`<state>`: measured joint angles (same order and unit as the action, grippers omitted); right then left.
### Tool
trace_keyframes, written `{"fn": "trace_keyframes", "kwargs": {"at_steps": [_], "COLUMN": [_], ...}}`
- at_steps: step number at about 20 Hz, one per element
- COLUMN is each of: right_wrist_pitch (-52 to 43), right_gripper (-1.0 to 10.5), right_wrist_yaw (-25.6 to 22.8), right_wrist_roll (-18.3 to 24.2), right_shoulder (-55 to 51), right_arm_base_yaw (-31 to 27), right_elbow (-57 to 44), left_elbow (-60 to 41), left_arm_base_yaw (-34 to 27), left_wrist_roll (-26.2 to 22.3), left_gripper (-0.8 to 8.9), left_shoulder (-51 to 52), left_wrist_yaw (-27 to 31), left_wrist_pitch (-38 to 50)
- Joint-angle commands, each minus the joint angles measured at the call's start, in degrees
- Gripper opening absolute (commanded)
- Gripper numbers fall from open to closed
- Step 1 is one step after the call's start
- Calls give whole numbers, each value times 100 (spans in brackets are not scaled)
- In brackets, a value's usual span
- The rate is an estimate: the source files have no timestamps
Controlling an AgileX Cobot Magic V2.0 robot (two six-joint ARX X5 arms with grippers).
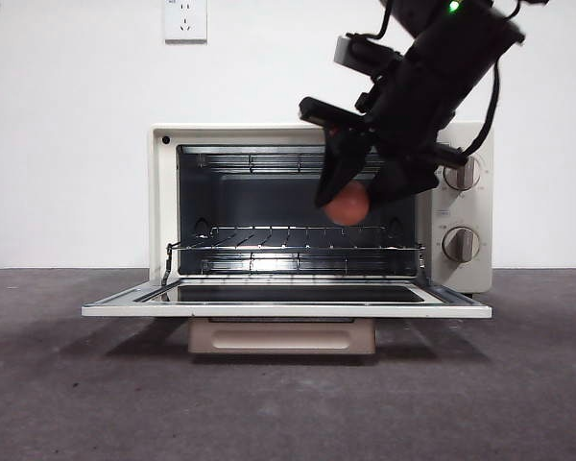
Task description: Eggoven
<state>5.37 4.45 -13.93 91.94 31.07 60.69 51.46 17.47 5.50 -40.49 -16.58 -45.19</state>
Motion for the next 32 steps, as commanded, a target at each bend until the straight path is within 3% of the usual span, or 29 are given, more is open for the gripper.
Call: {"fn": "trace_keyframes", "kwargs": {"at_steps": [1, 6, 15, 20, 32], "right_wrist_pitch": [-332, -629, -667, -660, -662], "right_gripper": [3, 3, 9, 229, 311], "right_wrist_yaw": [-37, -310, -302, -302, -299], "right_wrist_roll": [-66, -66, -120, -238, -348], "right_shoulder": [238, 481, 625, 625, 619], "right_arm_base_yaw": [15, -4, -9, -9, -7], "right_elbow": [83, 83, 83, 83, 83], "left_elbow": [-90, -101, -101, -101, -101], "left_arm_base_yaw": [4, 4, 4, 4, 4], "left_wrist_roll": [39, 149, 164, 164, 164], "left_gripper": [6, 6, 6, 6, 6], "left_shoulder": [164, 466, 533, 533, 533], "left_wrist_yaw": [-24, -24, -24, -24, -24], "left_wrist_pitch": [-133, -205, -208, -208, -208]}}
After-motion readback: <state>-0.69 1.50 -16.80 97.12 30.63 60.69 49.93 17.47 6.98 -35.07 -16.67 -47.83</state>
